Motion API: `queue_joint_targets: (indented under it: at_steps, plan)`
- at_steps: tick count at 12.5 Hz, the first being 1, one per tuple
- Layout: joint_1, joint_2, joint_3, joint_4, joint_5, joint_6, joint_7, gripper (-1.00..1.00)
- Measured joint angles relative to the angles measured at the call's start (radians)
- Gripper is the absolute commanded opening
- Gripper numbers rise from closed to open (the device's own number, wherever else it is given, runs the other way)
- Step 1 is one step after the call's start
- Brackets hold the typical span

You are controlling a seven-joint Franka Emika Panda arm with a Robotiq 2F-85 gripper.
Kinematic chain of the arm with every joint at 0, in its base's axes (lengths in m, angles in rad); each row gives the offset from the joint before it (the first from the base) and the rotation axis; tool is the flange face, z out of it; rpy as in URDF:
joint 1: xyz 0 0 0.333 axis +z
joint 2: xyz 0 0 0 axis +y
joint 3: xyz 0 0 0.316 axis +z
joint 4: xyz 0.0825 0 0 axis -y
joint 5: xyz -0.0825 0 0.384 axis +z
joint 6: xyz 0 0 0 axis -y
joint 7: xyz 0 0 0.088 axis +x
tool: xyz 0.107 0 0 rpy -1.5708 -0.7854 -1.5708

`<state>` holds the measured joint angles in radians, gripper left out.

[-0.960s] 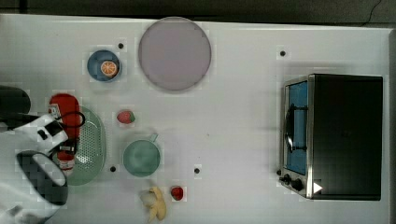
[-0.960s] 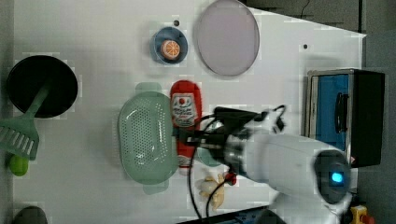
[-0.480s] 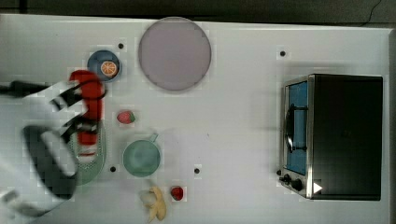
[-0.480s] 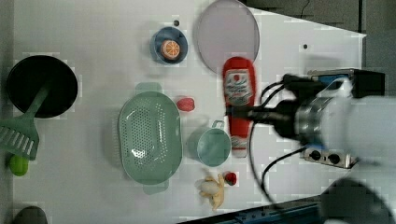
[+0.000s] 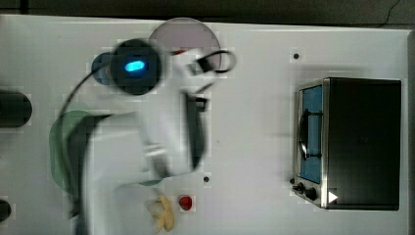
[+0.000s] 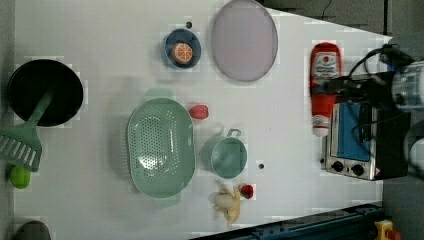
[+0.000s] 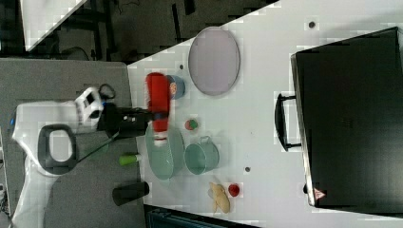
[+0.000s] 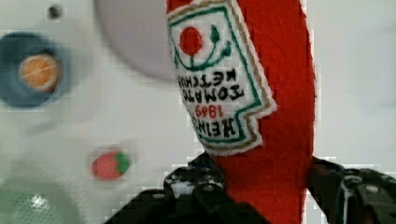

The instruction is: Pick ketchup from strainer and place it on the table

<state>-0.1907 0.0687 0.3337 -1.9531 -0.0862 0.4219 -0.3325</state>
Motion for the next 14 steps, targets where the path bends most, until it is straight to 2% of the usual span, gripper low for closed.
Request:
queue_joint_targets:
  at_steps: [3,5,8,14]
  plan:
    - [-0.026,0.004,-0.141,-0.017,-0.003,0.000,-0.083,0.13]
    - [-0.050,0.005,-0.200,-0.049,0.001,0.001,-0.113,0.13]
    - [-0.083,0.005,-0.218,-0.133,0.002,0.082,-0.140,0.13]
    - [-0.047,0.034,-0.213,-0.414,0.004,0.396,-0.140,0.13]
